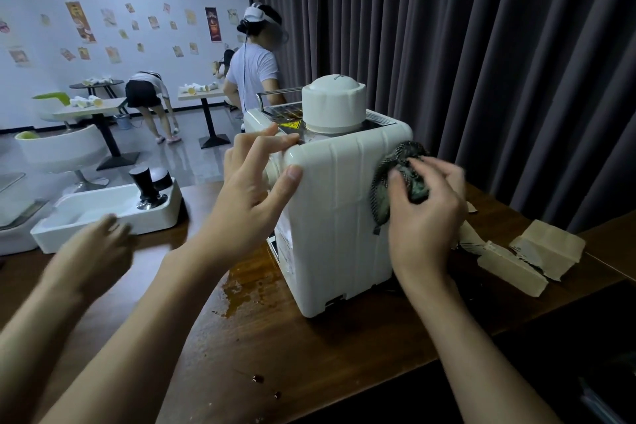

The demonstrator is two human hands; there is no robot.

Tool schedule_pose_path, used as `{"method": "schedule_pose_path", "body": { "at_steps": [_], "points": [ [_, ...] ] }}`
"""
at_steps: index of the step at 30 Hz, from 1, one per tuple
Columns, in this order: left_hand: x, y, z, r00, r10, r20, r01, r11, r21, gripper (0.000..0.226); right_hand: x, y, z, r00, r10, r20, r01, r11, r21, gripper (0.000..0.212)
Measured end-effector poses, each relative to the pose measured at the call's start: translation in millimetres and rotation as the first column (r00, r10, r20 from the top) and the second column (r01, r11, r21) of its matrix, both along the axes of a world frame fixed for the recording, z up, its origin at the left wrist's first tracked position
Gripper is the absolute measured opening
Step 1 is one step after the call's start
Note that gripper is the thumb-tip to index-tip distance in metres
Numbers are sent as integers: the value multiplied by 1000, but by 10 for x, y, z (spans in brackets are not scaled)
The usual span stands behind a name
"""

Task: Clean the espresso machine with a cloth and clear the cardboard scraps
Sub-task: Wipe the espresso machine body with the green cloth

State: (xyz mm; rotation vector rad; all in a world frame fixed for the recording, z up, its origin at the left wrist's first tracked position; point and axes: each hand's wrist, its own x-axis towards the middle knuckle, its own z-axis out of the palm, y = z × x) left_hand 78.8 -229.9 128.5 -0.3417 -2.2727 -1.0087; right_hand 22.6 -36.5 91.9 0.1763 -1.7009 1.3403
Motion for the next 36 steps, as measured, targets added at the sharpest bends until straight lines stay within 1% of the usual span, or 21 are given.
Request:
{"method": "schedule_pose_path", "body": {
  "at_steps": [1,3,5,7,8,9,11,13,15,16,18,21,23,25,28,29,30,32,36],
  "points": [
    [-4,-1,-4,1000,0,-6,0,1000,-2,22,31,-42,25,1000,-6,-12,6,1000,11,25],
    [-5,4,-9,1000,-2,-27,3,1000,5,22,173,-191,40,997,21,-68,-15,996,90,23],
    [6,16,-7,999,-8,-47,9,999,32,22,350,-332,28,988,90,-126,-60,973,223,22],
    [23,36,-1,998,-10,-58,13,998,55,21,428,-367,42,974,170,-152,-107,928,356,24],
    [29,48,-2,998,-9,-59,13,998,64,22,407,-336,72,969,189,-158,-115,913,392,26],
    [33,60,1,998,-6,-55,10,997,72,22,349,-289,108,969,186,-164,-109,913,392,26],
    [36,76,2,999,4,-35,-1,997,83,22,176,-162,196,981,118,-155,-68,953,294,25],
    [32,82,4,1000,13,-17,-11,996,86,23,29,-30,299,995,45,-94,-29,986,165,26],
    [22,80,1,1000,22,-20,-20,996,84,24,-5,5,348,999,14,-51,-7,991,132,28],
    [16,80,-3,999,25,-25,-22,996,87,24,29,-35,354,999,11,-51,-3,988,152,28],
    [12,93,-10,999,23,-32,-19,994,104,26,190,-202,333,995,50,-88,-27,968,249,28],
    [25,120,-8,999,20,-36,-15,991,135,30,433,-407,274,977,170,-128,-99,896,432,30],
    [43,136,1,999,15,-32,-10,990,139,33,408,-357,299,968,213,-130,-125,864,487,33],
    [54,144,7,1000,8,-28,-4,990,141,35,265,-231,319,973,192,-131,-112,881,460,32],
    [51,148,1,1000,6,-16,-4,990,139,35,60,-51,353,991,90,-100,-59,958,280,28],
    [48,151,-1,1000,7,-12,-6,990,139,34,44,-36,362,994,69,-83,-47,968,246,28],
    [40,155,-3,1000,10,-13,-8,990,142,34,65,-56,364,996,61,-72,-42,969,243,28],
    [29,164,-11,999,16,-32,-11,989,150,35,184,-182,345,991,99,-92,-67,951,303,30],
    [26,158,-16,999,17,-30,-12,985,175,36,434,-407,264,955,244,-167,-130,854,504,33]
  ]
}}
